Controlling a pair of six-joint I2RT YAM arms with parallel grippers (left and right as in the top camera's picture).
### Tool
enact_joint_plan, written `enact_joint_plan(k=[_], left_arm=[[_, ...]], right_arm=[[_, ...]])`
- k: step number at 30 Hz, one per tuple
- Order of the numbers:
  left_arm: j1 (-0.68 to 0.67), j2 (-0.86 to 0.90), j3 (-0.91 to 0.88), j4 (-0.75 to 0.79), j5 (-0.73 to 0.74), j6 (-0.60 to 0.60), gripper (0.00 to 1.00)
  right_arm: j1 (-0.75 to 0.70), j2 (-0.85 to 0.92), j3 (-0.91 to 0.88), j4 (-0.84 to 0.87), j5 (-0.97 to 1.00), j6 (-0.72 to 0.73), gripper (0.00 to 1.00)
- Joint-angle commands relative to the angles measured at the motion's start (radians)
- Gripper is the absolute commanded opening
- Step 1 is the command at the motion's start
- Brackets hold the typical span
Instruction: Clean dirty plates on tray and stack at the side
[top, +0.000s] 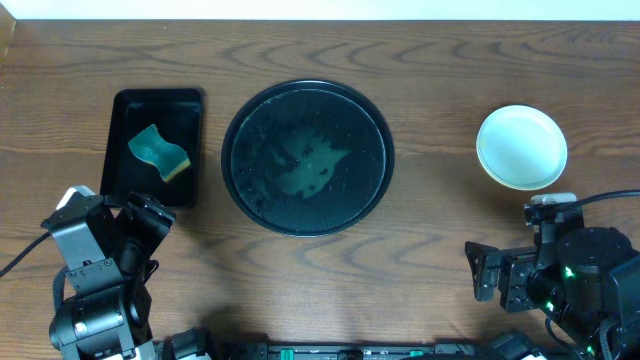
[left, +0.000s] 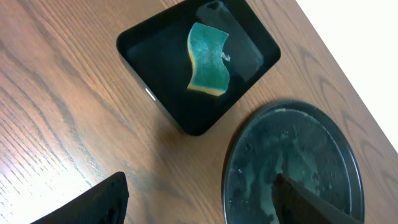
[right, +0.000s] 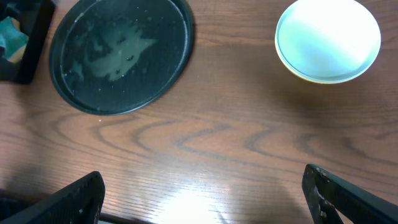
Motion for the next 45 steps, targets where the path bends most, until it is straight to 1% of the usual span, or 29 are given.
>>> enact_joint_plan(k=[1, 8, 10, 12, 17, 20, 22, 27, 30, 31, 34, 41, 45], left_arm=[[0.0, 0.002, 0.001, -0.004, -0.002, -0.002, 0.75], [0.0, 0.002, 0.001, -0.003, -0.002, -0.002, 0.75], [0.0, 0.002, 0.001, -0.003, -0.002, -0.002, 0.75], [0.0, 0.002, 0.001, -0.003, -0.002, -0.002, 0.75], [0.0, 0.002, 0.001, -0.003, -0.002, -0.002, 0.75], [0.0, 0.002, 0.001, -0.003, -0.002, -0.002, 0.76], [0.0, 0.002, 0.001, -0.003, -0.002, -0.002, 0.75], [0.0, 0.002, 0.001, -0.003, -0.002, -0.002, 0.75], [0.0, 0.002, 0.001, -0.003, -0.002, -0.002, 0.75], [0.0, 0.002, 0.001, -0.003, -0.002, -0.002, 0.75], [0.0, 0.002, 0.001, -0.003, -0.002, -0.002, 0.76], [0.0, 0.002, 0.001, -0.004, -0.002, -0.002, 0.76], [0.0, 0.002, 0.001, -0.003, -0.002, -0.002, 0.76]], right_arm=[[0.017, 0.0, -0.001, 0.0, 0.01, 0.009, 0.99], [0.013, 0.0, -0.009, 0.003, 0.018, 0.009, 0.99], [-0.01, -0.005, -0.028, 0.017, 0.033, 0.0, 0.99], [-0.061, -0.029, -0.073, 0.065, 0.027, -0.04, 0.99], [-0.243, -0.174, -0.307, 0.307, -0.087, -0.156, 0.99], [-0.353, -0.311, -0.497, 0.492, -0.192, -0.217, 0.99], [-0.403, -0.408, -0.63, 0.603, -0.242, -0.224, 0.99], [-0.465, -0.633, -0.93, 0.843, -0.306, -0.22, 0.99], [-0.472, -0.745, -1.062, 0.973, -0.324, -0.201, 0.99], [-0.474, -0.765, -1.097, 1.015, -0.324, -0.193, 0.99], [-0.479, -0.749, -1.164, 1.136, -0.324, -0.166, 0.99], [-0.481, -0.759, -1.316, 1.418, -0.306, -0.167, 0.99], [-0.483, -0.759, -1.323, 1.435, -0.234, -0.167, 0.99]])
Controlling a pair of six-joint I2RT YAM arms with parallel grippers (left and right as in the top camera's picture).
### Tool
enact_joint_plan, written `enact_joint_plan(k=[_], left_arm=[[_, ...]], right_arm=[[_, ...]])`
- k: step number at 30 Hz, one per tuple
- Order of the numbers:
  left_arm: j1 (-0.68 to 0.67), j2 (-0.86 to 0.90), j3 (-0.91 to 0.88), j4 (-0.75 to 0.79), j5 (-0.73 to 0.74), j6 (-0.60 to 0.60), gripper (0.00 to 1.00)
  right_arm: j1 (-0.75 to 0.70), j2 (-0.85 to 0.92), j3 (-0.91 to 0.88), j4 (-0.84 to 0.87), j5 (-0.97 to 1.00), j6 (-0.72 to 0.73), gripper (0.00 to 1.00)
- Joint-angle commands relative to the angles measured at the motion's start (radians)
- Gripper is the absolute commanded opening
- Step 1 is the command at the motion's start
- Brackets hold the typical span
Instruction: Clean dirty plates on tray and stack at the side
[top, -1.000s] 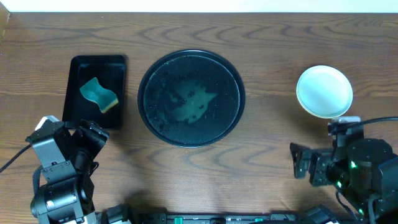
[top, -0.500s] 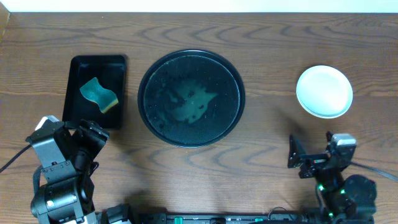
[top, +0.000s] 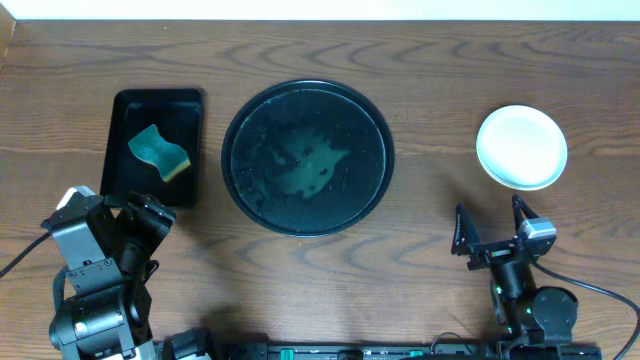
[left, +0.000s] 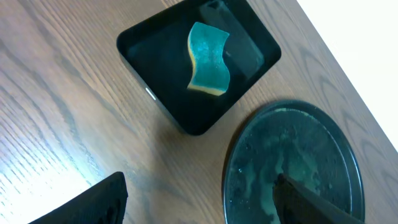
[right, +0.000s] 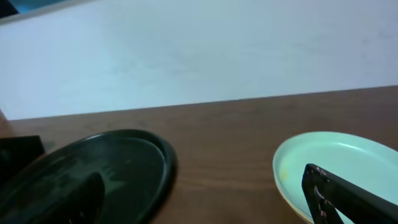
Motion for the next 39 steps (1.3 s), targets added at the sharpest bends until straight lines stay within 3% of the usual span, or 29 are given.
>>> enact_joint_plan(k=[1, 6, 11, 39], left_arm=[[0.0, 0.002, 0.002, -0.003, -0.002, -0.002, 0.76], [0.0, 0.002, 0.002, -0.003, -0.002, -0.002, 0.76], [0.0, 0.002, 0.002, -0.003, -0.002, -0.002, 0.76], [0.0, 0.002, 0.002, -0.003, -0.002, -0.002, 0.76]], right_arm=[[-0.01, -0.007, -0.005, 0.01, 0.072, 0.01, 0.99], [-0.035, -0.007, -0.005, -0.092, 0.14, -0.006, 0.99], [-0.064, -0.007, -0.005, -0.089, 0.139, -0.096, 0.99], [-0.073, -0.007, -0.005, -0.088, 0.135, -0.095, 0.99]])
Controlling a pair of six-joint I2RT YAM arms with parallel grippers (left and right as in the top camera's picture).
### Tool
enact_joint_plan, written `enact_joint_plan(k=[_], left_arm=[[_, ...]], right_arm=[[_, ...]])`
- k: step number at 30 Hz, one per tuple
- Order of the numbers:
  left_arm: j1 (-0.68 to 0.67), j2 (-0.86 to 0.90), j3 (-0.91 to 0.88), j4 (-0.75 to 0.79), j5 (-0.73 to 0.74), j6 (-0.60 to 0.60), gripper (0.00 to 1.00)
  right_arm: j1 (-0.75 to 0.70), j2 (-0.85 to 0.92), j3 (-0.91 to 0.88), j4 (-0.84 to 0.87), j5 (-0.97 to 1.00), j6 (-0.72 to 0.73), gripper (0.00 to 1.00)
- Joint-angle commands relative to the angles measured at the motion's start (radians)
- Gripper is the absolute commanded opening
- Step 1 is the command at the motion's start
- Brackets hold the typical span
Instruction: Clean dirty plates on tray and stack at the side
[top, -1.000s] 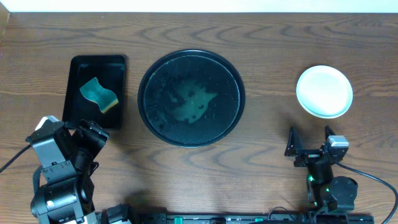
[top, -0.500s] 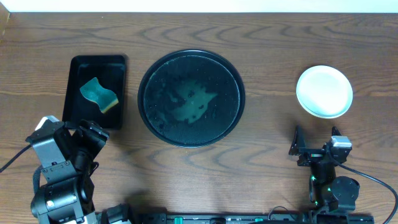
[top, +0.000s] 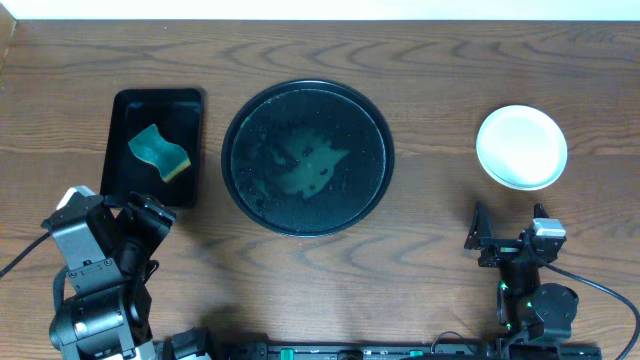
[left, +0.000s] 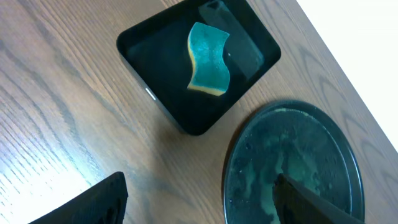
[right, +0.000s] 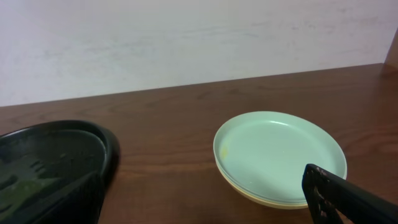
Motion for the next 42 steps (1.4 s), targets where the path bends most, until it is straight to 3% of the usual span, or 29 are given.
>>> enact_joint_plan(k=[1, 27, 36, 42], left_arm=[[0.0, 0.002, 0.002, -0.003, -0.002, -0.002, 0.76], [0.0, -0.029, -0.005, -0.003, -0.002, -0.002, 0.76], [-0.014, -0.214, -0.039, -0.025, -0.11, 0.08, 0.76], [-0.137, -0.31, -0.146, 0.041, -0.109, 0.188, 0.76]], right_arm=[[-0.007, -0.007, -0.002, -0.005, 0.006, -0.018, 0.99], [-0.007, -0.007, -0.002, -0.005, 0.006, -0.018, 0.99], [-0.007, -0.007, -0.002, -0.005, 0.006, -0.018, 0.99], [-0.007, -0.007, -0.002, -0.005, 0.006, -0.018, 0.99]])
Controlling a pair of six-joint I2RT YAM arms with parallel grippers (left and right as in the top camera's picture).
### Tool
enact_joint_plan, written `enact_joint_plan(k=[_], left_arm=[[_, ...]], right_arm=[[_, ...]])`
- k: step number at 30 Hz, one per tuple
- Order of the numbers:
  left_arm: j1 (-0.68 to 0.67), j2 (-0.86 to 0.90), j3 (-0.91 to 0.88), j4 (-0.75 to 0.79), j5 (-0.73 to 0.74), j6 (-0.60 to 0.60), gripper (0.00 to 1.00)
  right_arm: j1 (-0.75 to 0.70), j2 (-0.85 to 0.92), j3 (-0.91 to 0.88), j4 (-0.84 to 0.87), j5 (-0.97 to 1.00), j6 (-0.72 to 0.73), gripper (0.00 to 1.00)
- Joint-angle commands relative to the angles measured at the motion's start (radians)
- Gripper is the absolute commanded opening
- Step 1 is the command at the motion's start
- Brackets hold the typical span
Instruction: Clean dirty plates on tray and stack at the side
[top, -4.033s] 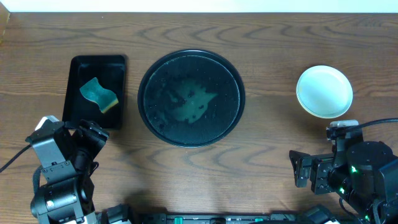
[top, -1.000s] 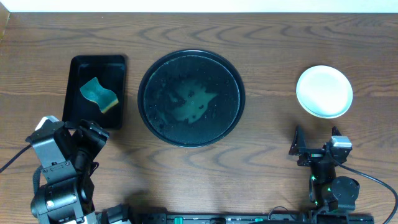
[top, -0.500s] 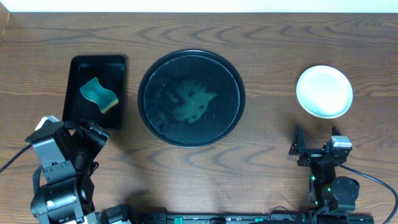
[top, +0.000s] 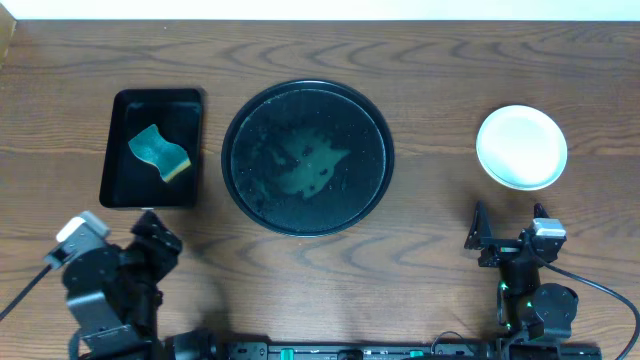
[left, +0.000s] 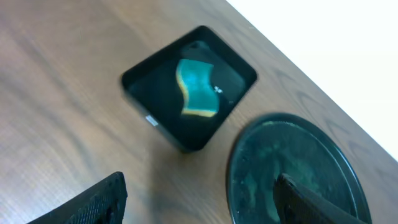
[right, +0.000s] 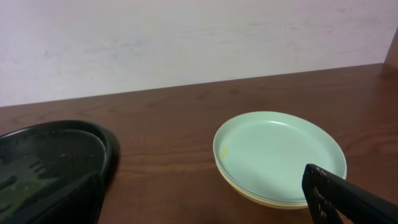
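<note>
A round dark tray (top: 308, 157) in the middle of the table carries only a wet, sudsy film. Pale green plates (top: 521, 147) sit stacked on the bare table at the right, also seen as the plate stack (right: 280, 155). A teal sponge (top: 158, 152) lies in a black rectangular tub (top: 118, 170) at the left. My left gripper (top: 160, 237) is open near the front left, short of the tub (left: 143, 93), with nothing between its fingers. My right gripper (top: 508, 232) is open in front of the plates, level with the table.
The wooden table (top: 430, 260) ends at a white wall at the back. Both arm bases stand along the front edge.
My left arm has drawn back toward the front edge, so the tub and sponge look smaller and farther in its wrist view. The right arm, plates and tray have not moved.
At first both grippers were open near the front, the right one looking down on the table. Then the right gripper pointed level toward the plate stack, then stood a little farther right. The left gripper held still until it drew back now.
</note>
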Motion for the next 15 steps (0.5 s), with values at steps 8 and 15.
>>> enact_joint_plan(k=[8, 15], left_arm=[[-0.139, -0.244, -0.373, 0.277, -0.016, 0.109, 0.76], [-0.179, -0.371, -0.576, 0.483, -0.016, 0.113, 0.76]], right_arm=[[-0.007, -0.007, -0.002, -0.005, 0.006, -0.018, 0.99], [-0.007, -0.007, -0.002, -0.005, 0.006, -0.018, 0.99]])
